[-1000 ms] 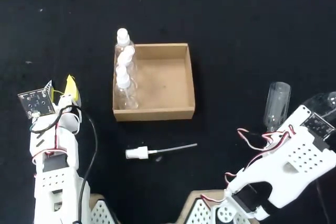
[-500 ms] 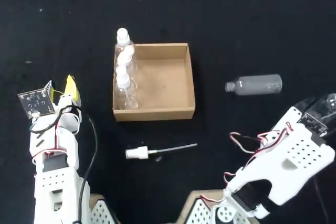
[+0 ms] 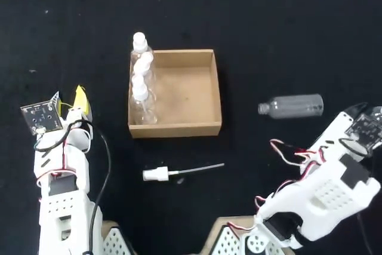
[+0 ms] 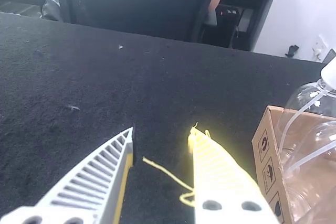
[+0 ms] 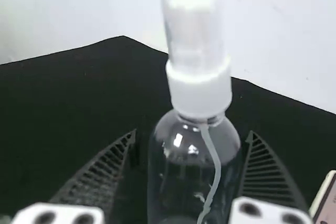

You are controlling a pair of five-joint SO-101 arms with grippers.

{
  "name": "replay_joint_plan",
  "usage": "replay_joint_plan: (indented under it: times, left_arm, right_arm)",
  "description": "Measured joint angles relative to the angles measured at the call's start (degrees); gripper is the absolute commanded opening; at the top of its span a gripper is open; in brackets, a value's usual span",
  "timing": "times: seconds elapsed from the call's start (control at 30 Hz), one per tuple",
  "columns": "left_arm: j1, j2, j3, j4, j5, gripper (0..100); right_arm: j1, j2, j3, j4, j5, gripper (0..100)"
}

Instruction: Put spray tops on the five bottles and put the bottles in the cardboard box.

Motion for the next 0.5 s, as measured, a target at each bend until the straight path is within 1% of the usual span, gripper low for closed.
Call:
replay_joint_plan:
  times: [0.23, 0.5]
  left_arm:
    - [0.0, 0.0, 0.0, 0.0, 0.0, 10]
    - [0.0, 0.0, 0.0, 0.0, 0.0, 10]
  right_arm:
    - [0.0, -4.7, 0.0, 3.7, 0.0, 26.3]
    - [0.0, -4.8, 0.0, 5.8, 0.0, 26.2]
